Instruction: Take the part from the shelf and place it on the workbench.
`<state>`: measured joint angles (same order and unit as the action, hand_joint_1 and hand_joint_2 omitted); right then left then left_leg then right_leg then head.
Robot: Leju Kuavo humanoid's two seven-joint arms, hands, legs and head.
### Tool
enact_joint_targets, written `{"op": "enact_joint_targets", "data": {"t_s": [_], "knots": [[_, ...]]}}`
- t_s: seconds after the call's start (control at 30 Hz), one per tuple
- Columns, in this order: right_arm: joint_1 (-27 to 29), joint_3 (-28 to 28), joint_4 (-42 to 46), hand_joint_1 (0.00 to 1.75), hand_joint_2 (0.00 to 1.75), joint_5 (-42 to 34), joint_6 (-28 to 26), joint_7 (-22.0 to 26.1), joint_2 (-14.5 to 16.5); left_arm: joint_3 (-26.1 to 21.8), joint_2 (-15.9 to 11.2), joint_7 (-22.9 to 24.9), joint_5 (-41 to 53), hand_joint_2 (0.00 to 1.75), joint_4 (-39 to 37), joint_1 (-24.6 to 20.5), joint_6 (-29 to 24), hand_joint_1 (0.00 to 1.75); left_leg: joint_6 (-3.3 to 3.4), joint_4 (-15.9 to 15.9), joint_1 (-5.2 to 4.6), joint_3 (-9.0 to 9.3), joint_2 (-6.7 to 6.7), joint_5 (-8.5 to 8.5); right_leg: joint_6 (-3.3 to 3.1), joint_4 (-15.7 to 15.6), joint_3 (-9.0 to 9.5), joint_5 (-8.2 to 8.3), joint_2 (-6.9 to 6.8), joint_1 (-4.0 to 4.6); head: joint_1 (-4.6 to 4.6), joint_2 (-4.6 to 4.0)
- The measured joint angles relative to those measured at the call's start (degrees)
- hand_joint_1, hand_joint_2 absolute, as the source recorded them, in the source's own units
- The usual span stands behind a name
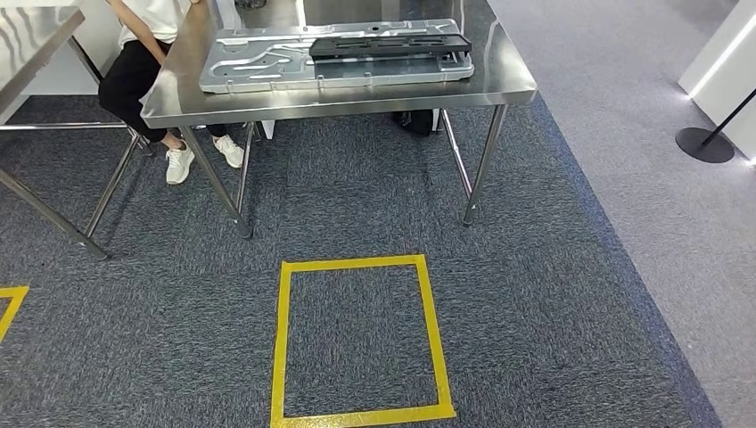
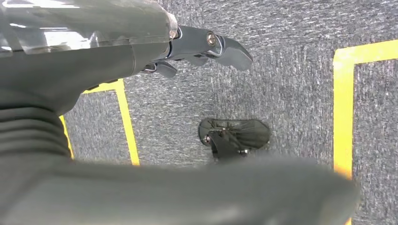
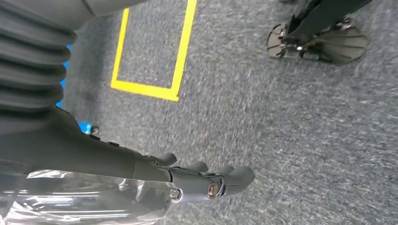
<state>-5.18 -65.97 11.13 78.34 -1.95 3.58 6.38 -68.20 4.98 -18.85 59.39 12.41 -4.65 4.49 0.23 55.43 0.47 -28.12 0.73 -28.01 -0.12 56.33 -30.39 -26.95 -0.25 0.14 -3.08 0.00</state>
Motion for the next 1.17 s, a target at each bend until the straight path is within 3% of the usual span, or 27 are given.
{"op": "enact_joint_targets", "data": {"t_s": [0.1,0.23,1.17], "knots": [[0.0,-0.4,0.0,0.0,1.75,-0.8,0.0,1.0,0.0,0.0,0.0,0.4,-0.2,1.75,0.0,0.0,-0.2,0.0,-0.16,0.0,0.02,-0.07,0.0,0.09,-0.03,0.0,-0.03,0.06,0.0,0.01,0.0,0.0],[0.4,1.0,0.2,0.0,0.0,-3.7,-0.7,0.6,-0.2,1.5,-0.2,1.5,-2.6,0.0,0.0,0.5,-0.5,0.0,-0.19,0.1,-0.01,-0.16,0.0,0.11,0.08,0.0,-0.06,0.15,0.01,-0.03,0.0,0.0],[6.0,29.3,4.6,0.0,0.0,-38.2,0.4,-1.2,-2.8,30.5,-2.4,9.4,-28.8,0.0,3.5,6.0,-2.4,0.0,-0.14,0.5,-0.06,-0.7,-0.01,0.09,0.41,0.0,-0.38,0.36,0.02,-0.09,0.0,0.0]]}}
